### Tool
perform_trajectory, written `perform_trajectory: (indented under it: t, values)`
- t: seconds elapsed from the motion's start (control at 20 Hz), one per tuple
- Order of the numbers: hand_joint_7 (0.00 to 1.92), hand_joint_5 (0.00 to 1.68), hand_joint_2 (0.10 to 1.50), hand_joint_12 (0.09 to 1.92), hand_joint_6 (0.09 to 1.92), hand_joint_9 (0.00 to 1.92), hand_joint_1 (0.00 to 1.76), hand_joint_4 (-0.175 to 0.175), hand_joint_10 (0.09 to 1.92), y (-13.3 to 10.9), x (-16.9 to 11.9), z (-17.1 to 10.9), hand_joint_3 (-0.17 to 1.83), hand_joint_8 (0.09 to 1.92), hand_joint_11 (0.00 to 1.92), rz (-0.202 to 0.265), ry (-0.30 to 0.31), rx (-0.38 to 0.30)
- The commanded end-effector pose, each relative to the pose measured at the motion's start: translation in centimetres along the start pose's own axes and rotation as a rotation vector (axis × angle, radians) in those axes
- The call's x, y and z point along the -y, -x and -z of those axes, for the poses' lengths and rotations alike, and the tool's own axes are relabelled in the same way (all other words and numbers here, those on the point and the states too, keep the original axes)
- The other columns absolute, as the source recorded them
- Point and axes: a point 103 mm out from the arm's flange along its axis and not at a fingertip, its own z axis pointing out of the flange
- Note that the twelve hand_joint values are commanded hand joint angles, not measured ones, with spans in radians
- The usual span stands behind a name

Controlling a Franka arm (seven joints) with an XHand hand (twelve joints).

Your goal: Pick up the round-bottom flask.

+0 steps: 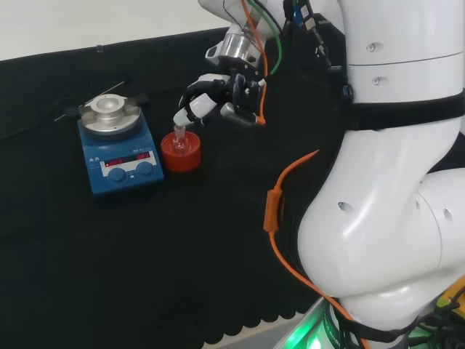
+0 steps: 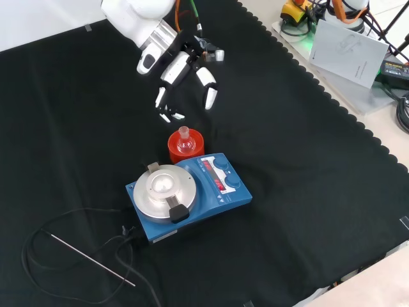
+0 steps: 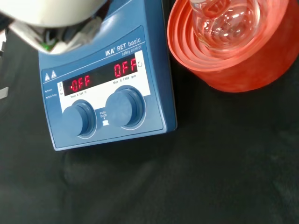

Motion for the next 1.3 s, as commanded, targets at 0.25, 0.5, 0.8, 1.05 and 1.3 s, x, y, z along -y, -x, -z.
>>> perform_trajectory:
  t: [0.25, 0.5, 0.8, 1.05, 1.3]
  values:
    - [0.57, 0.23, 0.35, 1.43, 1.08, 0.59, 0.9, -0.175, 0.97, 0.4, -1.6, -0.4, 0.91, 1.06, 0.49, 0.017, -0.033, 0.049]
    - [0.54, 0.22, 0.35, 1.43, 1.07, 0.55, 0.9, -0.175, 0.95, 0.7, -1.9, 1.1, 0.9, 1.04, 0.47, 0.017, -0.032, 0.1]
    - [0.49, 0.21, 0.35, 1.43, 1.06, 0.5, 0.9, -0.175, 0.96, 0.3, -2.5, 2.4, 0.9, 1.04, 0.45, 0.029, -0.022, 0.131]
    - [0.48, 0.21, 0.35, 1.44, 1.05, 0.49, 0.9, -0.175, 0.96, 0.3, -3.2, 2.4, 0.9, 1.04, 0.44, 0.033, -0.021, 0.137]
    - [0.47, 0.2, 0.35, 1.44, 1.05, 0.48, 0.89, -0.174, 0.96, 0.2, -4.1, 1.6, 0.9, 1.04, 0.43, 0.031, -0.023, 0.179]
